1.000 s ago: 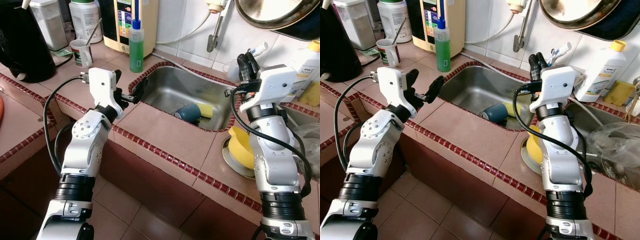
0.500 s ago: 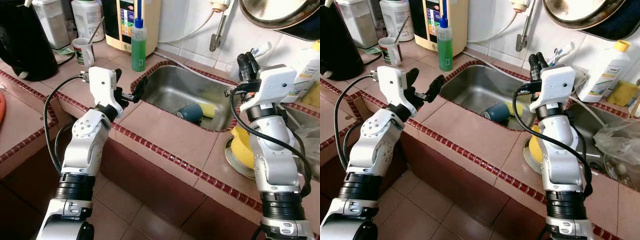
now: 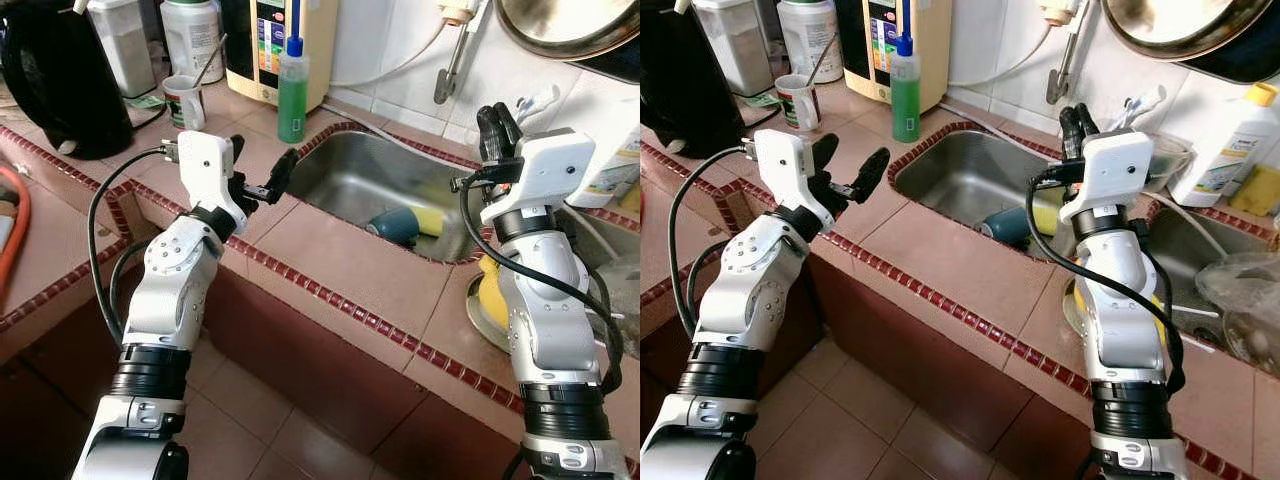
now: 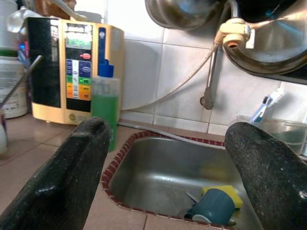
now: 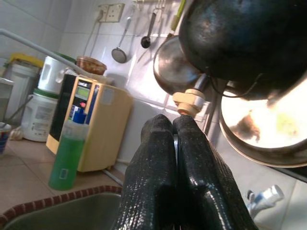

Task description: Kitchen organization

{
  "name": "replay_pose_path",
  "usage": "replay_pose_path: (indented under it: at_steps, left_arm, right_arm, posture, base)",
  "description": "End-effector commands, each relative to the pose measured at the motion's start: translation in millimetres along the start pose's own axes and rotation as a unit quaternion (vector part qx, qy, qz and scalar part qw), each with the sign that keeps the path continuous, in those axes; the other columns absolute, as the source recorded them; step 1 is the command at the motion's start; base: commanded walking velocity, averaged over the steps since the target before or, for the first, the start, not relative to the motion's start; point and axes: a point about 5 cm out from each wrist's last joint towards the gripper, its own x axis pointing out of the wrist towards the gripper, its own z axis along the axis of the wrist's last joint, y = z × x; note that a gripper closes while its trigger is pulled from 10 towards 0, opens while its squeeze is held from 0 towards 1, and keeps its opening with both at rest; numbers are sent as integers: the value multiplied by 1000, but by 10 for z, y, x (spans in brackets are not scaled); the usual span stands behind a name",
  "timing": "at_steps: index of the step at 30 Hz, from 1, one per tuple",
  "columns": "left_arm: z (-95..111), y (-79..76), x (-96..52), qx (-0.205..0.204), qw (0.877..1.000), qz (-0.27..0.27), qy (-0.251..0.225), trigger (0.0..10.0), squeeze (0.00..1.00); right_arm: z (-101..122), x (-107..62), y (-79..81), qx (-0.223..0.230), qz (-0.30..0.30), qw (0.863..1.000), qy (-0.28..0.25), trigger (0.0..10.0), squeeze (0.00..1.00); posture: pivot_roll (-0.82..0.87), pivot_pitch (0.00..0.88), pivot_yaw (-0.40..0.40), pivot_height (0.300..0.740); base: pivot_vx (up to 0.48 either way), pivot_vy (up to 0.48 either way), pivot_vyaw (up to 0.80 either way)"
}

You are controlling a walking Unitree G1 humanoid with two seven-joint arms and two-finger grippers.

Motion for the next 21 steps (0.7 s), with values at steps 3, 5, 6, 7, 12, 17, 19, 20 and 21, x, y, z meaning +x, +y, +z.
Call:
replay_pose_path:
  at_steps: [3,5,6,7,12,17,19,20,21]
  left_arm:
    - [15,-37,45,-1,1000,-12,-2,10000,0]
    - [15,-39,47,-1,1000,-12,-2,10000,0]
    - [18,-48,51,-2,1000,-13,-3,10000,0]
    - [18,-51,52,-2,1000,-13,-3,10000,0]
    - [13,-58,52,-2,1000,-15,-2,10000,0]
    - [6,-58,51,-1,1000,-16,-1,10000,0]
    - [2,-59,44,0,1000,-16,1,10000,0]
    - [2,-59,44,0,1000,-16,1,10000,0]
    - [0,-58,42,0,1000,-16,1,10000,0]
  right_arm:
    - [64,35,-14,-6,1,1000,-14,10000,0]
    - [65,35,-14,-6,1,1000,-15,10000,0]
    - [70,36,-12,-6,2,1000,-15,10000,0]
    - [72,37,-12,-6,2,1000,-15,10000,0]
    - [72,37,-9,-6,2,1000,-15,10000,0]
    - [67,30,-6,-6,2,1000,-14,10000,0]
    - [64,22,-6,-5,1,1000,-13,10000,0]
    - [64,22,-6,-5,1,1000,-13,10000,0]
    - [63,18,-8,-6,0,1000,-13,10000,0]
  posture:
    - [29,0,-33,740]
    - [29,0,-33,740]
    - [29,0,-33,740]
    - [29,0,-33,740]
    - [29,0,-33,740]
    - [29,0,-33,740]
    - [29,0,-31,740]
    - [29,0,-31,740]
    - [28,0,-30,740]
  base:
    - [0,371,0]
    - [0,371,0]
    - [0,480,0]
    - [0,480,0]
    - [0,480,0]
    - [0,480,0]
    - [0,480,0]
    - [0,480,0]
    - [0,480,0]
